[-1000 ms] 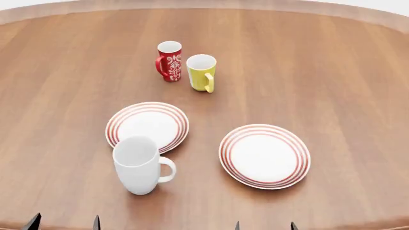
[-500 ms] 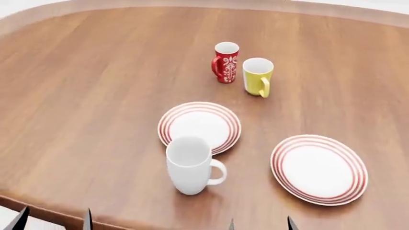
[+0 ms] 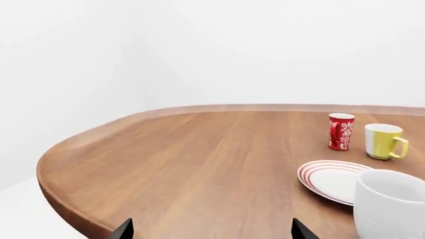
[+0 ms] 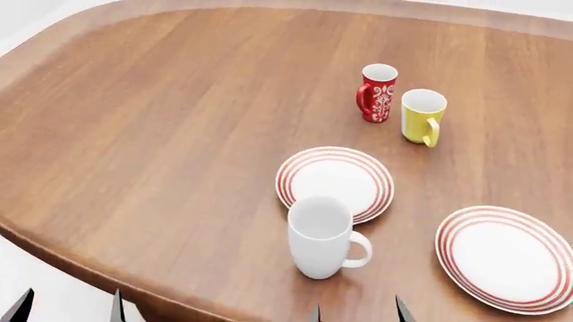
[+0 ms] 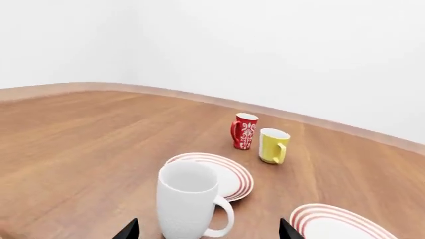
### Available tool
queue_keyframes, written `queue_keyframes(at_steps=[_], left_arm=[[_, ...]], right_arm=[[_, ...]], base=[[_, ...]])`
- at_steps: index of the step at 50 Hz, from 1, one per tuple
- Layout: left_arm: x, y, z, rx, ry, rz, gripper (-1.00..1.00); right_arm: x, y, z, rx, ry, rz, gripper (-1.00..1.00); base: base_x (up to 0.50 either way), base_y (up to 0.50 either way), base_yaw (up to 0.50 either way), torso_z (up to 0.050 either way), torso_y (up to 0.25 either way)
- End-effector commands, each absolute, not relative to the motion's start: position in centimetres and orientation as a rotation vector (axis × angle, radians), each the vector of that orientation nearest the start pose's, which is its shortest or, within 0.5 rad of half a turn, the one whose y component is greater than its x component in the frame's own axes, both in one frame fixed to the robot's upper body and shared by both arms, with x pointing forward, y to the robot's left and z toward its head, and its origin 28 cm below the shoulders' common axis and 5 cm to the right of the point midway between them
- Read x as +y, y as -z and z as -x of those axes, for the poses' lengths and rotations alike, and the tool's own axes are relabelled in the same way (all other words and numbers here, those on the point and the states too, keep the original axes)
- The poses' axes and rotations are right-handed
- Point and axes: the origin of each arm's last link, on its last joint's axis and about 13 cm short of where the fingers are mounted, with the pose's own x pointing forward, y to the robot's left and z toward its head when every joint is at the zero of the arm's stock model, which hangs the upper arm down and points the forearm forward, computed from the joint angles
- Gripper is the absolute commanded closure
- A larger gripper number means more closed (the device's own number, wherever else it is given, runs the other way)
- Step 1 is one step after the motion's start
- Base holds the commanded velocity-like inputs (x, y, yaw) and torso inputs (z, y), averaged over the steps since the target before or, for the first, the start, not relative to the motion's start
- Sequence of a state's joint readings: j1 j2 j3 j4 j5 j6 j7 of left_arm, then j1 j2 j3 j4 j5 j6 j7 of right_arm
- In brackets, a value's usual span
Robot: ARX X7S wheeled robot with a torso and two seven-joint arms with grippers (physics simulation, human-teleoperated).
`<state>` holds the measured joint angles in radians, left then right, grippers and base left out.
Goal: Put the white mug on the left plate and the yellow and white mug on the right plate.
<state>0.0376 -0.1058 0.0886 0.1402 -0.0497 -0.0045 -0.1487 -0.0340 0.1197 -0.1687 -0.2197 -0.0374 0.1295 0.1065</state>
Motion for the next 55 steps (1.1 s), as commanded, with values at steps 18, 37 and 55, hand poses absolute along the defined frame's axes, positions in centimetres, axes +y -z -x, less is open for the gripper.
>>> queue_keyframes(at_steps=[18,37,55], left_arm=[[21.6,-4.3,-20.4,-0.102,-0.061,-0.018,-1.0],[23.9,-7.9,-20.8,-0.173,-0.124,0.051,-1.0],[23.9,-7.8,-21.1,-0.173,-0.134,0.062,-1.0]], right_arm=[[-9.7,-5.0,-19.8,-0.091,-0.08,0.076,-1.0],[-11.4,-6.2,-18.3,-0.138,0.019,0.038,-1.0],[-11.6,-6.3,-18.4,-0.13,0.041,0.062,-1.0]], base=[[0.13,-0.48,0.0,0.0,0.0],[0.18,-0.02,0.0,0.0,0.0],[0.28,0.09,0.0,0.0,0.0]])
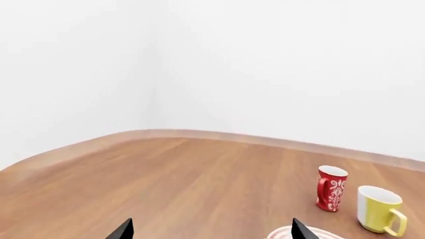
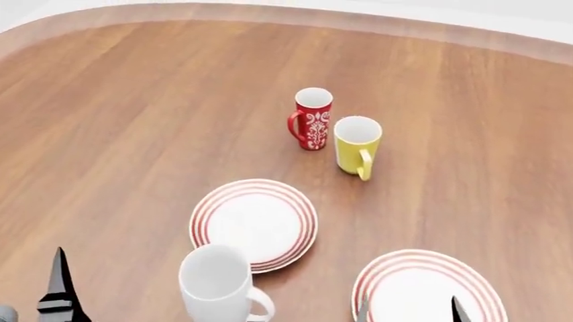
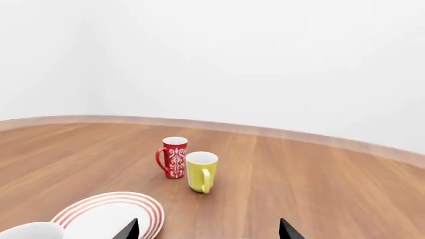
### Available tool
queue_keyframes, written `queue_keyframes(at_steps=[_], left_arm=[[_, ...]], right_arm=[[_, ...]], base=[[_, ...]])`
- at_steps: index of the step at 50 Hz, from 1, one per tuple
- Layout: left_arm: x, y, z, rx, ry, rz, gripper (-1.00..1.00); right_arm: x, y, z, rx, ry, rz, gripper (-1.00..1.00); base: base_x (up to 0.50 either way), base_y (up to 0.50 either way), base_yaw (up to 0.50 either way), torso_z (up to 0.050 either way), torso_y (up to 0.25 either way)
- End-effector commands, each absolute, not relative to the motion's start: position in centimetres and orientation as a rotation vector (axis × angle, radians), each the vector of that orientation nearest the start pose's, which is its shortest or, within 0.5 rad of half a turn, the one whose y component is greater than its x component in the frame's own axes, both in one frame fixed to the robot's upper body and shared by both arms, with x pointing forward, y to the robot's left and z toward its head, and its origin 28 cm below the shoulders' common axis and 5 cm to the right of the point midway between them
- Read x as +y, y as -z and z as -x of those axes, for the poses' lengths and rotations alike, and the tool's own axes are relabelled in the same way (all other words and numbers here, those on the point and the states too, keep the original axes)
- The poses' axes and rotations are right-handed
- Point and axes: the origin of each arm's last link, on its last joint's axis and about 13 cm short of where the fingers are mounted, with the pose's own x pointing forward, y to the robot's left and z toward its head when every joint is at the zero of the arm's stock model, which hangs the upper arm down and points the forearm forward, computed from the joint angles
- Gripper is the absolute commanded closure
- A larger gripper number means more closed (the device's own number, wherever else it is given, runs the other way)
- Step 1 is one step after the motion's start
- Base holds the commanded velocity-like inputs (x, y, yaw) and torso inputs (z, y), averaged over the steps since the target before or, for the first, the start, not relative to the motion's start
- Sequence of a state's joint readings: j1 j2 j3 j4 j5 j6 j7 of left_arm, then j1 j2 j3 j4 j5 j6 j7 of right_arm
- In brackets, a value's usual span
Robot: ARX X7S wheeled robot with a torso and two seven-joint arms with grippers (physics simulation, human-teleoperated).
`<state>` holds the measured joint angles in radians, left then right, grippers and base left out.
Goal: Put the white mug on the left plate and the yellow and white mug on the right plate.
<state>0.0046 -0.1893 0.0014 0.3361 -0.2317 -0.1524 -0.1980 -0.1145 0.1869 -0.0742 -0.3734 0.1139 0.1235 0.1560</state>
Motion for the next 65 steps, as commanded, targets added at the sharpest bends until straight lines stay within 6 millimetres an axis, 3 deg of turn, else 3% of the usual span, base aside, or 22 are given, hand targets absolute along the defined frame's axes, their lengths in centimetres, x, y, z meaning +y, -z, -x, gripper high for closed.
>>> queue_keyframes(at_steps=[1,17,58,65], left_arm=[[23.9,-7.9,-21.0,-0.172,-0.134,0.063,-1.0],[24.0,-7.9,-21.1,-0.175,-0.133,0.063,-1.0],[24.2,-8.1,-21.2,-0.174,-0.137,0.06,-1.0],[24.1,-8.3,-20.1,-0.192,-0.161,0.062,-1.0]], right_arm=[[-11.6,-6.3,-18.5,-0.13,0.04,0.062,-1.0],[-11.5,-6.4,-18.5,-0.134,0.041,0.065,-1.0],[-11.6,-6.2,-18.6,-0.126,0.038,0.052,-1.0],[-12.9,-6.1,-16.6,-0.029,-0.062,0.196,-1.0]], base=[[0.45,0.25,0.0,0.0,0.0],[0.45,0.25,0.0,0.0,0.0],[0.06,-0.04,0.0,0.0,0.0],[0.0,0.0,0.0,0.0,0.0]])
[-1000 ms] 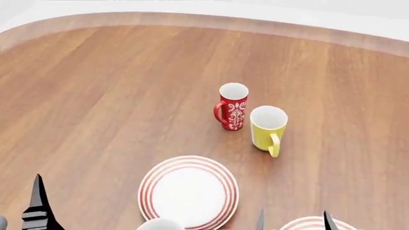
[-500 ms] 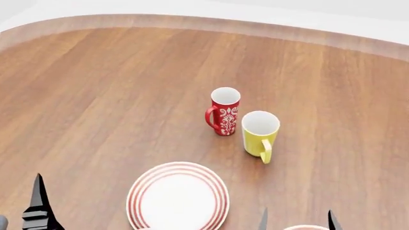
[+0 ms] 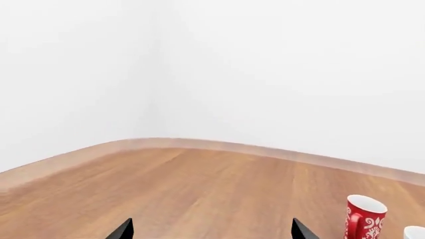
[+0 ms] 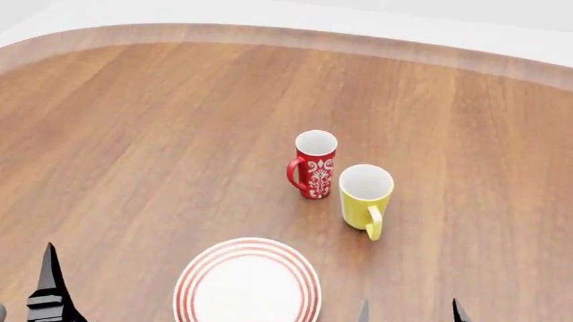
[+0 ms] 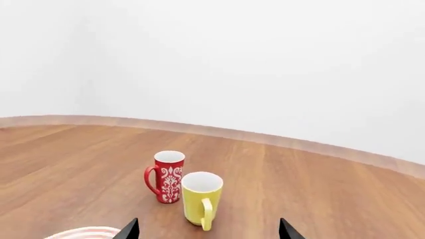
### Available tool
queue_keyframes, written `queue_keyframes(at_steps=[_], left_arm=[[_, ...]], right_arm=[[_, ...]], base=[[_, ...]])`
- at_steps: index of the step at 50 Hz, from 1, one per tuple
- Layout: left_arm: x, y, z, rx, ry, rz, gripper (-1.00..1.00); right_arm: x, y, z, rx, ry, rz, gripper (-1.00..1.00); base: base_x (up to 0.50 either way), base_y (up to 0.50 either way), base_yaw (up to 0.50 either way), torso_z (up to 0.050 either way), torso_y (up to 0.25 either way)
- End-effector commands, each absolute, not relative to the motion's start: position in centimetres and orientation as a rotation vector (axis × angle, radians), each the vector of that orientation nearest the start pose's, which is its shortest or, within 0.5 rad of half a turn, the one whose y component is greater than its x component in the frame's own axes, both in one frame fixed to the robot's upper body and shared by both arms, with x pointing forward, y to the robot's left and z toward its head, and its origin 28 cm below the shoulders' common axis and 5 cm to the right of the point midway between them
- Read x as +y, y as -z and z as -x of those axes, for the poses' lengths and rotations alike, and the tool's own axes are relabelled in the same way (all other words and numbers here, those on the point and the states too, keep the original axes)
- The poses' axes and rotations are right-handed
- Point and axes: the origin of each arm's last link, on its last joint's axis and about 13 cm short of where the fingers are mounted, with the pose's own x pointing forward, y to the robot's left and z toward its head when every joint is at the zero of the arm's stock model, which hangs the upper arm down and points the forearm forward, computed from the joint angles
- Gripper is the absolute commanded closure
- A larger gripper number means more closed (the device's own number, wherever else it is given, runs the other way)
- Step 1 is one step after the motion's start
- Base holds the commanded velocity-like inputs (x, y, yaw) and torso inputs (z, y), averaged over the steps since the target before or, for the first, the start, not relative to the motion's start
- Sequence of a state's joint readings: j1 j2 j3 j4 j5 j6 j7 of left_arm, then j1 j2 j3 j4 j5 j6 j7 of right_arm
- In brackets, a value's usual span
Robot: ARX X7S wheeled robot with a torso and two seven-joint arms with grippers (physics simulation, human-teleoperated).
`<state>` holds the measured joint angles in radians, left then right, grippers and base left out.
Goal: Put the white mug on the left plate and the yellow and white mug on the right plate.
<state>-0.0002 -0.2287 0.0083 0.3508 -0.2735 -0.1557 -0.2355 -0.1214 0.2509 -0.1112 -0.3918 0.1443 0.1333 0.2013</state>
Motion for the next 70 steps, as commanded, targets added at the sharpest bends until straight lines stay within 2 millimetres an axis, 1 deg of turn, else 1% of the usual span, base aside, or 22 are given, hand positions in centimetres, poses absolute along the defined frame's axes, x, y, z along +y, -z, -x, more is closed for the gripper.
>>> queue_keyframes(at_steps=[1,3,8,11,16,22,28,31,34,43,51,57,66,70], left_arm=[[24.2,-8.4,-20.0,-0.193,-0.165,0.065,-1.0],[24.2,-8.5,-19.9,-0.197,-0.177,0.067,-1.0],[24.0,-8.5,-19.6,-0.199,-0.183,0.07,-1.0],[23.8,-8.5,-19.3,-0.2,-0.181,0.065,-1.0],[23.7,-8.7,-19.0,-0.203,-0.182,0.068,-1.0],[23.8,-8.9,-18.9,-0.204,-0.187,0.071,-1.0],[23.9,-9.0,-19.0,-0.203,-0.185,0.07,-1.0],[23.9,-9.1,-19.0,-0.204,-0.186,0.071,-1.0],[23.9,-9.0,-19.0,-0.201,-0.188,0.069,-1.0],[24.0,-9.0,-19.2,-0.203,-0.191,0.073,-1.0],[23.9,-9.1,-19.2,-0.204,-0.19,0.071,-1.0],[23.9,-9.1,-19.1,-0.203,-0.189,0.07,-1.0],[23.8,-9.0,-19.2,-0.201,-0.19,0.067,-1.0],[23.8,-9.1,-19.1,-0.204,-0.186,0.066,-1.0]], right_arm=[[-13.1,-6.3,-16.2,-0.037,-0.063,0.194,-1.0],[-13.7,-6.7,-15.4,-0.046,-0.069,0.189,-1.0],[-14.7,-7.0,-14.3,-0.026,-0.127,0.173,-1.0],[-15.4,-7.9,-13.5,-0.02,-0.152,0.176,-1.0],[-16.3,-9.1,-11.8,0.0,-0.201,0.186,-1.0],[-17.1,-9.7,-10.2,0.03,-0.273,0.186,-1.0],[-17.3,-10.3,-8.9,0.047,-0.334,0.212,-1.0],[-17.6,-10.2,-8.4,0.055,-0.357,0.223,-1.0],[-17.2,-10.8,-7.9,0.069,-0.393,0.241,-1.0],[-16.9,-10.8,-7.0,0.11,-0.503,0.301,-1.0],[-16.4,-10.8,-7.0,0.158,-0.574,0.336,-1.0],[-16.2,-10.7,-8.1,0.193,-0.631,0.326,-1.0],[-16.2,-10.8,-8.8,0.218,-0.661,0.327,-1.0],[-16.3,-11.0,-9.9,0.219,-0.673,0.32,-1.0]], base=[[0.0,0.0,0.0,0.0,0.0],[0.0,0.0,0.0,0.0,0.0],[0.0,0.0,0.0,0.0,0.0],[0.0,0.0,0.0,0.0,0.0],[0.0,0.0,0.0,0.0,0.0],[0.0,0.0,0.0,0.0,0.0],[0.0,0.0,0.0,0.0,0.0],[0.0,0.0,0.0,0.0,0.0],[0.0,0.0,0.0,0.0,0.0],[0.0,0.0,0.0,0.0,0.0],[0.0,0.0,0.0,0.0,0.0],[0.0,0.0,0.0,0.0,0.0],[0.0,0.0,0.0,0.0,0.0],[0.0,0.0,0.0,0.0,0.0]])
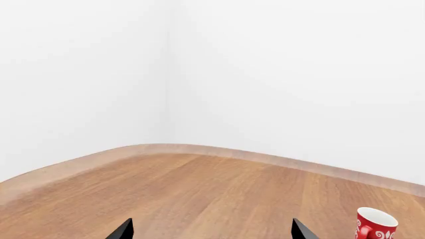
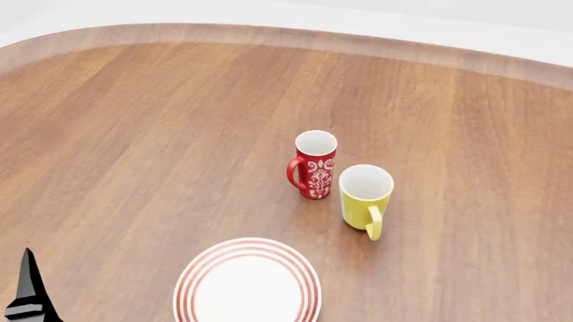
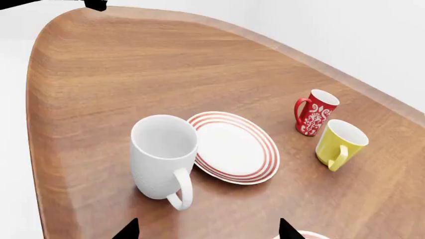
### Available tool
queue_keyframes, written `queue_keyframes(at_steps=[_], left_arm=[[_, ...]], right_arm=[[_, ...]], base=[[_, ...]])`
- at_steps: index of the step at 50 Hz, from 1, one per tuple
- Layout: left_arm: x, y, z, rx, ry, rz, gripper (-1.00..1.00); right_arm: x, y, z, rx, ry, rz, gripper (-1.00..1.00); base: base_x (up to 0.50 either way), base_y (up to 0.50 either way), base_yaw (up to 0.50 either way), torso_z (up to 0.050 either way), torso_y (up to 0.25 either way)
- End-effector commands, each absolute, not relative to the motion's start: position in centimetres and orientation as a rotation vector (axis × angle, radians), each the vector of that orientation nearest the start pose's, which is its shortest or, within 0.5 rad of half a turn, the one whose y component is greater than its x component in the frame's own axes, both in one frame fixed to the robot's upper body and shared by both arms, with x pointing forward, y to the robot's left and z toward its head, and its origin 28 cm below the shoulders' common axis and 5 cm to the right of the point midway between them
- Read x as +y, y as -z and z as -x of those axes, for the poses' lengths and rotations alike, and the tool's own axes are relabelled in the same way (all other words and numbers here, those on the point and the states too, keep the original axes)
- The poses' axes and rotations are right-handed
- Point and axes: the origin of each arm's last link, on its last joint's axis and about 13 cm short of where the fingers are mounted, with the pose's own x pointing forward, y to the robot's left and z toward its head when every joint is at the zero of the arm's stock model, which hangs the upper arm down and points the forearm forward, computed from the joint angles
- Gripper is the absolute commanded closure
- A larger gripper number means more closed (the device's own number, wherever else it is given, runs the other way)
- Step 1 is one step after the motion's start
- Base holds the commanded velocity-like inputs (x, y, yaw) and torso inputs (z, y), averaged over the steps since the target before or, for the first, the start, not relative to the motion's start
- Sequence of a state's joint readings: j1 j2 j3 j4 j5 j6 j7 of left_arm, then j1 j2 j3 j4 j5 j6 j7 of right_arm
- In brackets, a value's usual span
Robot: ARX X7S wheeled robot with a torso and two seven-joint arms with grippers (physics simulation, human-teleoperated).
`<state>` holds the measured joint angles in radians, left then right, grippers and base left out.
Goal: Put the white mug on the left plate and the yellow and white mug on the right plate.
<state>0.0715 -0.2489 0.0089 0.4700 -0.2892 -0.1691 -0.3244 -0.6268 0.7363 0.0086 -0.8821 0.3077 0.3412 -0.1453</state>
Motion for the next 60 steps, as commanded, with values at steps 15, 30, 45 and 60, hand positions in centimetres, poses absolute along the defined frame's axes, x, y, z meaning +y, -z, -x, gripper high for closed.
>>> queue_keyframes(at_steps=[15,30,45,60], left_arm=[[23.9,-9.2,-18.9,-0.214,-0.185,0.066,-1.0],[24.0,-9.3,-18.7,-0.218,-0.188,0.07,-1.0],[24.0,-9.4,-18.7,-0.219,-0.191,0.07,-1.0],[24.0,-9.4,-18.7,-0.218,-0.192,0.071,-1.0]], right_arm=[[-16.1,-10.3,-13.9,0.214,-0.704,0.278,-1.0],[-15.8,-9.4,-16.5,0.255,-0.76,0.278,-1.0],[-15.1,-7.8,-18.5,0.297,-0.807,0.279,-1.0],[-14.4,-6.0,-20.2,0.358,-0.837,0.279,-1.0]], base=[[0.0,0.0,0.0,0.0,0.0],[0.0,0.0,0.0,0.0,0.0],[0.0,0.0,0.0,0.0,0.0],[0.0,0.0,0.0,0.0,0.0]])
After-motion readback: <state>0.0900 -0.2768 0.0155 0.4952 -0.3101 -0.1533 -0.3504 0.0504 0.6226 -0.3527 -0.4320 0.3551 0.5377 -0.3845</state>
